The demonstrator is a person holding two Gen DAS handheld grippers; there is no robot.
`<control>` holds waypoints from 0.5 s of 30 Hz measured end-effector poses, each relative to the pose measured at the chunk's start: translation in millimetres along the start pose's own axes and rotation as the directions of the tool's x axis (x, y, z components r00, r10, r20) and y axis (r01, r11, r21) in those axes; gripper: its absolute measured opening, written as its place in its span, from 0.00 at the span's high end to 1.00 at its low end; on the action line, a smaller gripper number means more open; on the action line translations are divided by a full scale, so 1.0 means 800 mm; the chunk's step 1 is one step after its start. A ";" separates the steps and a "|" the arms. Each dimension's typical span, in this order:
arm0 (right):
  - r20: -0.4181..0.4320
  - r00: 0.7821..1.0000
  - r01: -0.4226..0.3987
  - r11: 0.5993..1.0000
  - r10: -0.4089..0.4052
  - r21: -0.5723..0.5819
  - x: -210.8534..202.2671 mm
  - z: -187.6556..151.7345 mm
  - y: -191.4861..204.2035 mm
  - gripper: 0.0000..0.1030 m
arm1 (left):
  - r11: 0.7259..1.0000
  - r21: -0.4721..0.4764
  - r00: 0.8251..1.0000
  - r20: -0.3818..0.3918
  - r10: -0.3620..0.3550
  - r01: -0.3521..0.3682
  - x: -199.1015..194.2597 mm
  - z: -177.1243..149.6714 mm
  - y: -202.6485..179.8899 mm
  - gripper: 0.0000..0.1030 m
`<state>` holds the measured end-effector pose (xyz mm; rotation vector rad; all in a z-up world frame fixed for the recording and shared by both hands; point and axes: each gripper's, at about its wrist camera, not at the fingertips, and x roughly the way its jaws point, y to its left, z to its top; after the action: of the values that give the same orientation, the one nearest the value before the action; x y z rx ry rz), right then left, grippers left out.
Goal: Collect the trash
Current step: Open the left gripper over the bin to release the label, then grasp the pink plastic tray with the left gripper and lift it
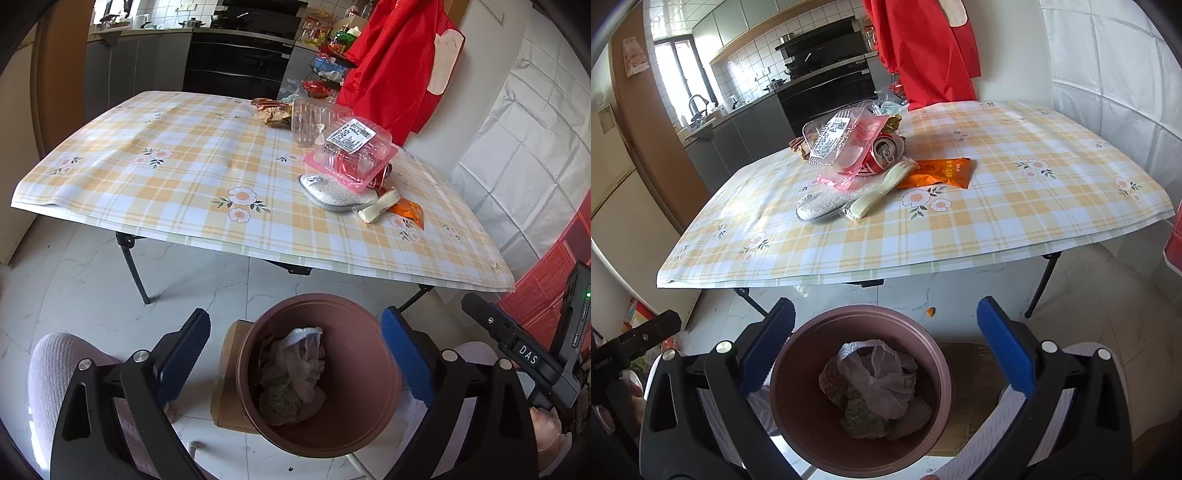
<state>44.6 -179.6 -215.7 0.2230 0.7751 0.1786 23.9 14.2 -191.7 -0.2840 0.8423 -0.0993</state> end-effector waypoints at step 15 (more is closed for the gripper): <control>0.079 0.994 0.065 0.996 -0.070 0.063 0.022 0.070 -0.059 0.06 | 0.967 0.252 0.998 0.055 0.019 -0.032 0.050 0.089 -0.054 0.11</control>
<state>100.2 -228.5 -201.2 0.2596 0.7070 0.0815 104.9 -20.4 -163.5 -0.0357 0.7716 -0.1730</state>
